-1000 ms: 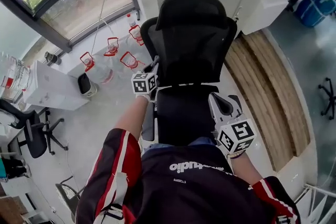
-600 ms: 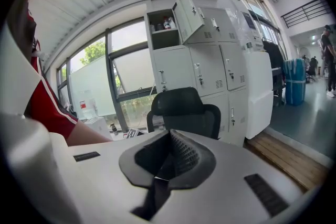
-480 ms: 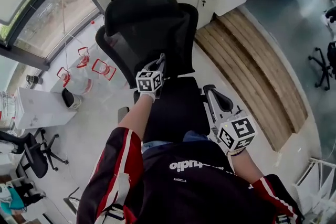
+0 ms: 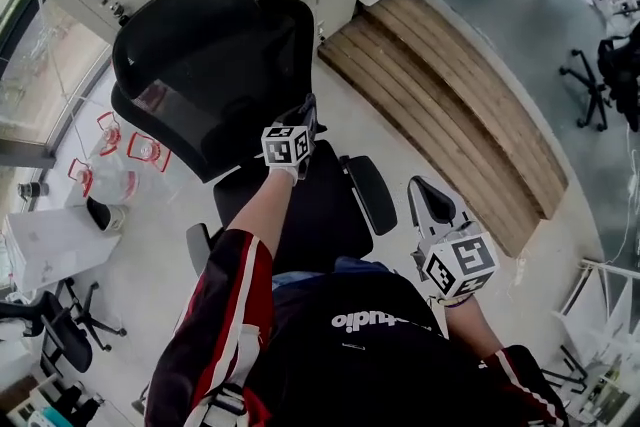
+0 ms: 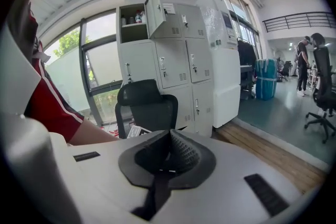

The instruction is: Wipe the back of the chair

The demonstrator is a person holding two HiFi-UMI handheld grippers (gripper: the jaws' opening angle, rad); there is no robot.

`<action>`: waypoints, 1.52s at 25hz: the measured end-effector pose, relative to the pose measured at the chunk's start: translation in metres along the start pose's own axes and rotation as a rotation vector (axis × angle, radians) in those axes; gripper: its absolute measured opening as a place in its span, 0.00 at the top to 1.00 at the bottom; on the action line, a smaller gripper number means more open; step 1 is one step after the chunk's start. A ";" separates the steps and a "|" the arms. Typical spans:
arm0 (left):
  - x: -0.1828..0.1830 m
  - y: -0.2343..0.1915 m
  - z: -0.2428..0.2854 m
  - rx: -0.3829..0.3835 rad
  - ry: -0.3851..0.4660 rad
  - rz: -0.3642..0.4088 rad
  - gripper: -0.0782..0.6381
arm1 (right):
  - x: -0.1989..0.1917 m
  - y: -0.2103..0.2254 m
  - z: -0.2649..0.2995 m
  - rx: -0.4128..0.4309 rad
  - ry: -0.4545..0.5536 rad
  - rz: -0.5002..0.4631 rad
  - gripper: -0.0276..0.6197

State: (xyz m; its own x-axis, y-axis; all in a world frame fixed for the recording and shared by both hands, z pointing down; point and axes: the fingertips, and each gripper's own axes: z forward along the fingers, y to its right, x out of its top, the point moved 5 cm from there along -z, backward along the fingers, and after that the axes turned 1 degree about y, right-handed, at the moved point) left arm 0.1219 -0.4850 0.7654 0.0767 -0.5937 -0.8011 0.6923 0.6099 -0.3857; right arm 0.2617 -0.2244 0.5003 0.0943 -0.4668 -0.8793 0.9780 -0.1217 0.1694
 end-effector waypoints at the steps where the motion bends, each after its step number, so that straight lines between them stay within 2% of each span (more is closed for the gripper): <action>1: -0.003 0.002 0.008 -0.005 -0.004 -0.002 0.80 | -0.001 0.005 0.000 -0.010 -0.007 0.003 0.93; 7: -0.013 -0.021 0.029 0.047 -0.014 -0.019 0.80 | -0.004 0.020 0.003 -0.037 -0.030 -0.002 0.93; 14: -0.014 -0.067 -0.018 0.138 0.005 -0.056 0.80 | -0.003 -0.005 0.020 0.021 -0.049 -0.025 0.93; 22: -0.029 -0.151 -0.116 0.290 0.054 -0.122 0.80 | 0.004 -0.074 0.046 0.136 -0.055 -0.083 0.93; 31: -0.053 -0.255 -0.265 0.444 0.057 -0.150 0.80 | 0.003 -0.187 0.064 0.233 -0.067 -0.125 0.93; 34: -0.059 -0.276 -0.302 0.468 0.059 -0.157 0.80 | 0.001 -0.215 0.066 0.251 -0.065 -0.129 0.93; 38: -0.060 -0.283 -0.351 0.466 0.076 -0.156 0.80 | 0.005 -0.252 0.066 0.281 -0.042 -0.136 0.93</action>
State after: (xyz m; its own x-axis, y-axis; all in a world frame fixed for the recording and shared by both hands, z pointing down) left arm -0.3306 -0.4373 0.7618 -0.0943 -0.6086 -0.7878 0.9399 0.2065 -0.2720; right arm 0.0029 -0.2537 0.4827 -0.0470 -0.4647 -0.8842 0.8907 -0.4202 0.1734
